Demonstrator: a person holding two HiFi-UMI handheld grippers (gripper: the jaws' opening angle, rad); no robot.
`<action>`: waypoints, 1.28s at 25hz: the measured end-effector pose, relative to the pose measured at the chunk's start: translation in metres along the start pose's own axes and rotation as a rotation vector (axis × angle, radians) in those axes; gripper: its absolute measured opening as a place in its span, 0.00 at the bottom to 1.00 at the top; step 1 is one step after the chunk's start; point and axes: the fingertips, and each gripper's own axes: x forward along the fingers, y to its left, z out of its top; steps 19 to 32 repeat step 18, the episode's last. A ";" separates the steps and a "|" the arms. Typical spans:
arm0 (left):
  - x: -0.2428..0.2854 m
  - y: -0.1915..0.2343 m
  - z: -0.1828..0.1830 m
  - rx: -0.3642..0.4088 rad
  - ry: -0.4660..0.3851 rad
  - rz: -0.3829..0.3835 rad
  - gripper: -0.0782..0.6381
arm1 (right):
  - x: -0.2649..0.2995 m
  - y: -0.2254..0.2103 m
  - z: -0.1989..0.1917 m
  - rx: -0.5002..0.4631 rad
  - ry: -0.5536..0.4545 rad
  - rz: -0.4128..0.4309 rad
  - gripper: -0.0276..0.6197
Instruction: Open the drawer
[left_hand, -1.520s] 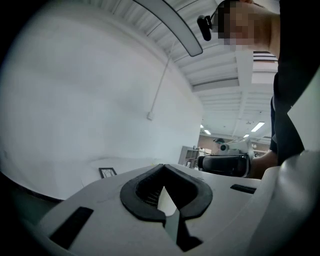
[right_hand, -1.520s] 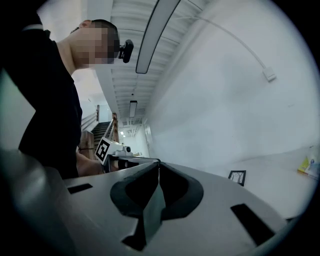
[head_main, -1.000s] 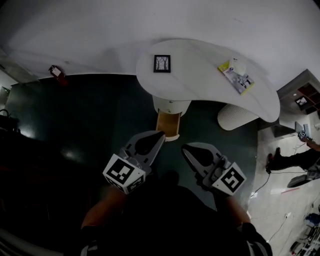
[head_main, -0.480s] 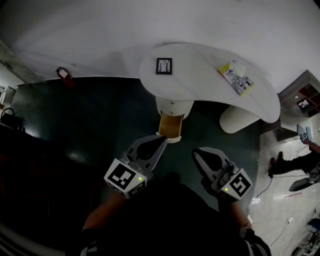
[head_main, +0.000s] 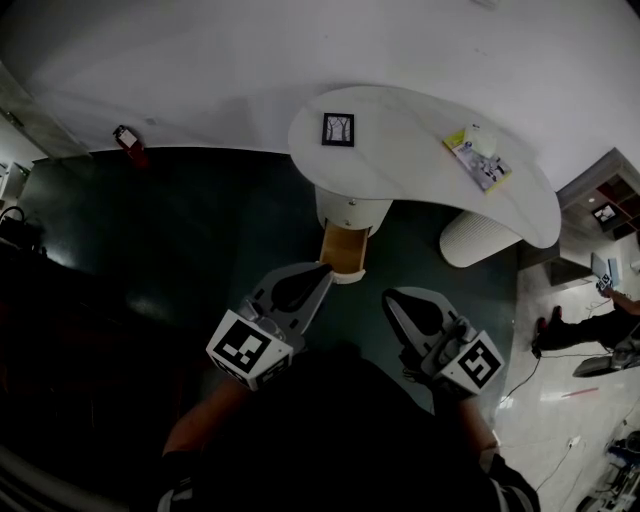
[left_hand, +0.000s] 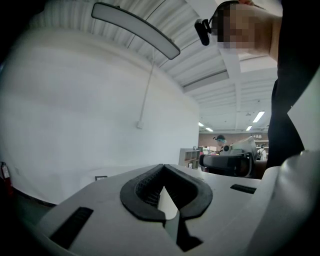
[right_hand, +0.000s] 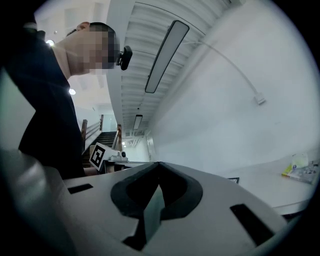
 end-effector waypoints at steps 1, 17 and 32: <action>-0.002 0.001 0.000 -0.001 0.000 0.001 0.13 | 0.001 0.000 0.001 0.004 -0.001 -0.002 0.07; -0.012 0.003 -0.003 -0.009 0.001 -0.016 0.13 | 0.007 0.011 -0.002 0.016 -0.010 -0.019 0.07; -0.011 0.002 -0.002 -0.009 0.002 -0.016 0.13 | 0.006 0.011 -0.002 0.016 -0.009 -0.019 0.07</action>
